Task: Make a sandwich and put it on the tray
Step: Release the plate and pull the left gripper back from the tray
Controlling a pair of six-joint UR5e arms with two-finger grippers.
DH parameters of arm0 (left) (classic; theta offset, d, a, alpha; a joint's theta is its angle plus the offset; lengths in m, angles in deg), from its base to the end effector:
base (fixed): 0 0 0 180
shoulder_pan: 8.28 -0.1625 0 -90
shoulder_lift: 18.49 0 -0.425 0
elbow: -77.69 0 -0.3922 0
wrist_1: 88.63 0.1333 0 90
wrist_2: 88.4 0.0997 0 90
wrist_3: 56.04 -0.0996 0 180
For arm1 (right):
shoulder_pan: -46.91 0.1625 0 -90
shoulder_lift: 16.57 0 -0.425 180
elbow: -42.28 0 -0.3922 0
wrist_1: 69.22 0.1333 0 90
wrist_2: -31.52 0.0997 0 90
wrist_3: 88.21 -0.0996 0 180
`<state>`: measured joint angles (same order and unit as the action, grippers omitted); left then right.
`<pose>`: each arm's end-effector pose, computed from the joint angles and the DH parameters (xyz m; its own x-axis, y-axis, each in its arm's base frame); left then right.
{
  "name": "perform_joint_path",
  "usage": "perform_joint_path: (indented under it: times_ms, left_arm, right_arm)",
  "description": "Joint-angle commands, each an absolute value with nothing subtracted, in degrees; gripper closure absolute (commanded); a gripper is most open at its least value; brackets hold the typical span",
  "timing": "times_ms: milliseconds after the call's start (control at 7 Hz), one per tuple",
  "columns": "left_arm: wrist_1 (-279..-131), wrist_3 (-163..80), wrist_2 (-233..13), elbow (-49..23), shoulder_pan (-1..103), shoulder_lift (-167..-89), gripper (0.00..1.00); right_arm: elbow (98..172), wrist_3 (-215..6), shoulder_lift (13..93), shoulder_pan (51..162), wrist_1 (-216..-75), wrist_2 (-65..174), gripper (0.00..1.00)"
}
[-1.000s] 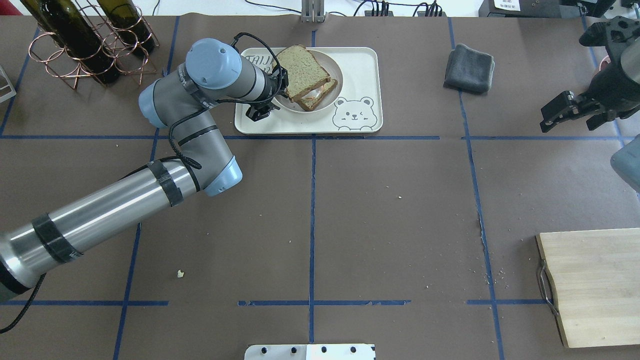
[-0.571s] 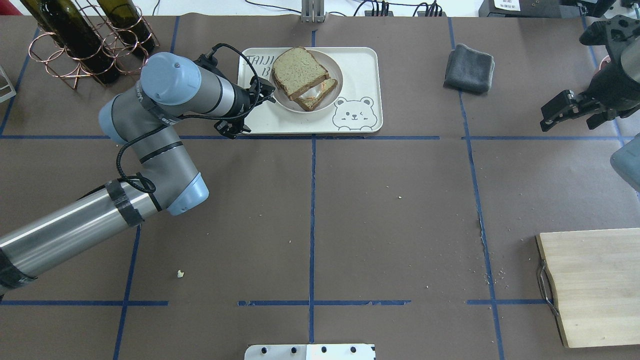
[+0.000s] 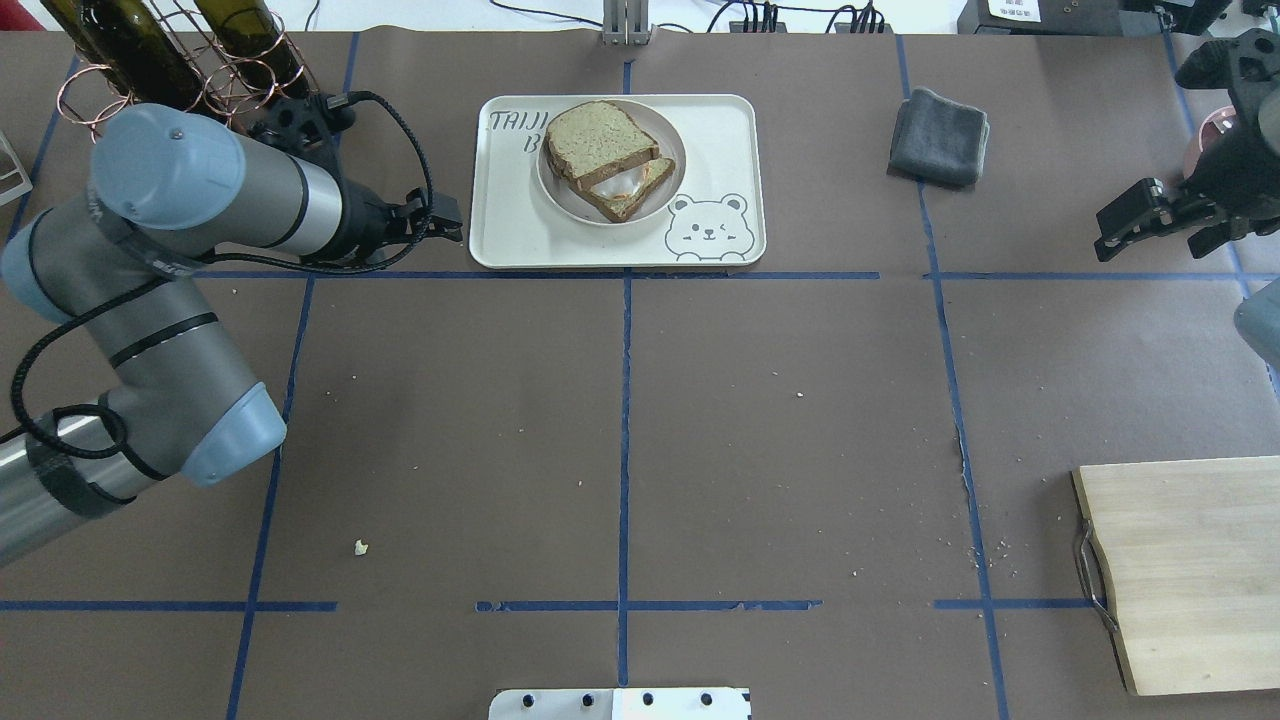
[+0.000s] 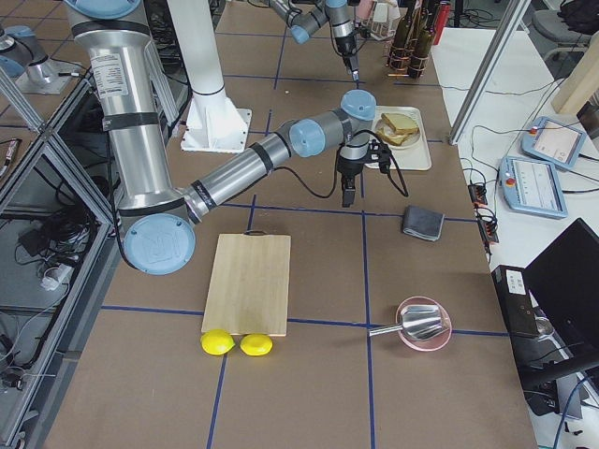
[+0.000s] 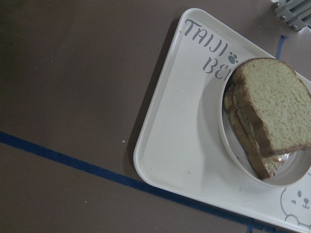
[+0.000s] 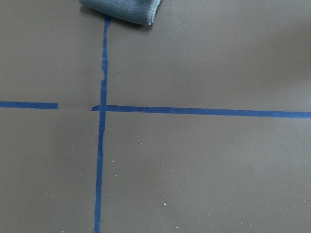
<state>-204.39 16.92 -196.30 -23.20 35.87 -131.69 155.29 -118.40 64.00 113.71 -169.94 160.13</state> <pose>0.3764 -0.5085 0.2947 0.4829 -0.0802 -0.8720 0.3458 0.9323 0.1058 -0.1403 -0.5079 0.4068 0.7262 -0.0202 0.6872 0.0009 0.9996 0.0284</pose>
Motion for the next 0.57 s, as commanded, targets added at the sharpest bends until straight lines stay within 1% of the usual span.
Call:
perform_joint_path:
  times_ms: [0,429]
  left_arm:
    - [-201.40,-4.72,-196.59,-29.43,41.26,-121.98,0.00]
    - [-201.74,-32.91,-202.28,-29.89,54.69,-116.07,0.00]
  right_arm:
    - [154.70,-109.98,67.17,118.86,-170.03,160.54,0.00]
    - [152.42,-97.73,70.43,125.02,-170.12,160.90,0.00]
